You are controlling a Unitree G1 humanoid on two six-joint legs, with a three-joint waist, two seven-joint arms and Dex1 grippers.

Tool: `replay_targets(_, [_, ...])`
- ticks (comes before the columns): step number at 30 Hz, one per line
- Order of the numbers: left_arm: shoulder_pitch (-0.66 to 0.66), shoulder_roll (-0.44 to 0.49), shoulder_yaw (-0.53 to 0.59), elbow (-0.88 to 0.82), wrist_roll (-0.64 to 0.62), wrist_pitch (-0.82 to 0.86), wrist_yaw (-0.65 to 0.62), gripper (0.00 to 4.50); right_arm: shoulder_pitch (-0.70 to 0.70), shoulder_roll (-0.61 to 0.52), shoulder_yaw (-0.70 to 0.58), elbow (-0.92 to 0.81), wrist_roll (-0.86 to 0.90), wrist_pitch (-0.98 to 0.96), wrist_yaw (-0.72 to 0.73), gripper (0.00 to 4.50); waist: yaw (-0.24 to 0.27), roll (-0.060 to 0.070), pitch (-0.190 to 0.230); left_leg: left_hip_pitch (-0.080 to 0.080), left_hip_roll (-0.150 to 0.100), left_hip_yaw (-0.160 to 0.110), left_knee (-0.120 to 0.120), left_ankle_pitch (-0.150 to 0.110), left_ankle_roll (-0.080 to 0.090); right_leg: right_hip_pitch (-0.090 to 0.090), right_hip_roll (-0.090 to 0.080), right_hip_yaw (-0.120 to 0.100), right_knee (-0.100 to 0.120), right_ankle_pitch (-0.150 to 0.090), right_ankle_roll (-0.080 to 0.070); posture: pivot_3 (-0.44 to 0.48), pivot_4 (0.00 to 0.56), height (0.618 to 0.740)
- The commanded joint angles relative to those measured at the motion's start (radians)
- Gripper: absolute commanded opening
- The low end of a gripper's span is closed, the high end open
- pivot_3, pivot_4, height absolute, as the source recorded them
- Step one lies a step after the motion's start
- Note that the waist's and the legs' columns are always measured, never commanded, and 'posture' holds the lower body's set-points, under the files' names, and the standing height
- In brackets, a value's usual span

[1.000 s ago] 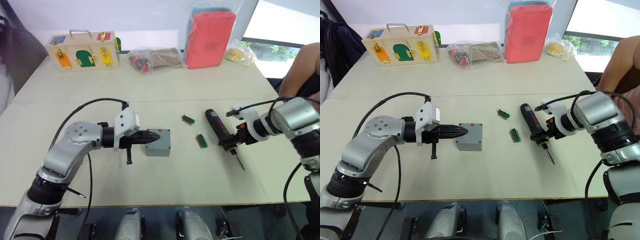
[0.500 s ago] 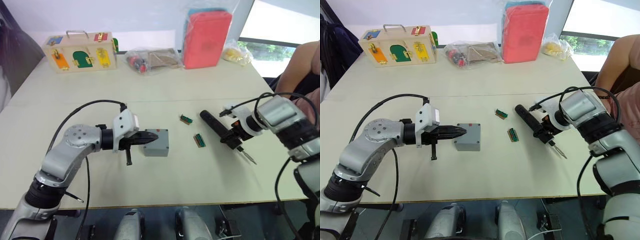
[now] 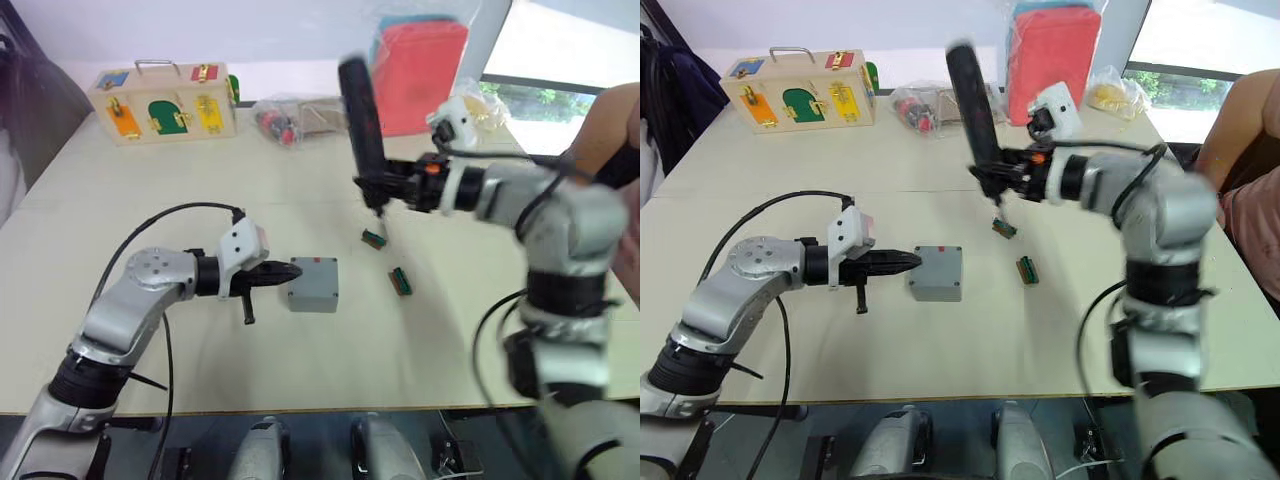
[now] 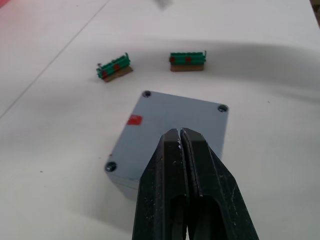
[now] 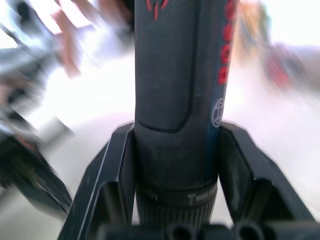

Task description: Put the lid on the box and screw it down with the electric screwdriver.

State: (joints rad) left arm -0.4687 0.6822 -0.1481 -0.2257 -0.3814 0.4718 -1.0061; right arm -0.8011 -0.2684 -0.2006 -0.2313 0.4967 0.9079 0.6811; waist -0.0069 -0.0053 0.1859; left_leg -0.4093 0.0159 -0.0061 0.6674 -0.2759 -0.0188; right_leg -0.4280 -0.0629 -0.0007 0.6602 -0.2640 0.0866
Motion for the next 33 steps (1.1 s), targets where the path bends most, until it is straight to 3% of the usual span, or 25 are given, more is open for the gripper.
replay_targets(1, [-0.019, -0.023, -0.022, 0.031, 0.023, -0.028, -0.008, 0.00, 0.049, 0.063, -0.047, -0.110, 0.034, -0.220, -0.036, 1.74, 0.001, 0.000, 0.000, 0.000, -0.001, 0.000, 0.000, 0.000, 0.000, 0.000, -0.001, 0.000, 0.000, 0.000, 0.000, 0.000, 0.150, 0.730])
replay_targets(4, [-0.023, -0.032, -0.019, 0.058, 0.028, -0.041, -0.017, 0.00, 0.099, 0.104, -0.003, -0.126, 0.028, -0.304, -0.059, 1.74, -0.006, 0.000, 0.000, 0.000, -0.003, 0.001, 0.001, 0.000, -0.001, 0.000, -0.004, 0.002, 0.000, 0.000, 0.000, 0.000, 0.150, 0.730])
replay_targets(8, [-0.058, -0.092, -0.049, 0.121, 0.049, -0.038, -0.004, 0.00, 0.273, 0.155, 0.148, -0.137, -0.067, -0.485, -0.055, 1.74, -0.007, -0.001, -0.001, 0.001, -0.002, 0.000, 0.000, 0.000, -0.001, 0.001, -0.001, 0.001, -0.001, 0.000, 0.000, 0.000, 0.150, 0.730])
replay_targets(12, [-0.057, -0.106, -0.051, 0.136, 0.056, -0.037, -0.016, 0.00, 0.309, 0.156, 0.203, -0.137, -0.084, -0.522, -0.073, 1.74, -0.015, 0.000, 0.000, 0.001, -0.001, 0.001, 0.000, 0.001, -0.001, -0.001, 0.000, 0.003, 0.003, 0.000, 0.000, 0.000, 0.150, 0.730])
replay_targets(33, [-0.039, -0.115, -0.067, 0.165, 0.083, -0.049, -0.030, 0.00, 0.390, 0.103, 0.245, -0.042, -0.140, -0.672, -0.091, 1.74, -0.007, 0.000, 0.000, 0.001, -0.001, 0.001, 0.001, 0.001, -0.001, -0.001, 0.000, 0.002, 0.002, 0.000, 0.000, 0.000, 0.150, 0.730])
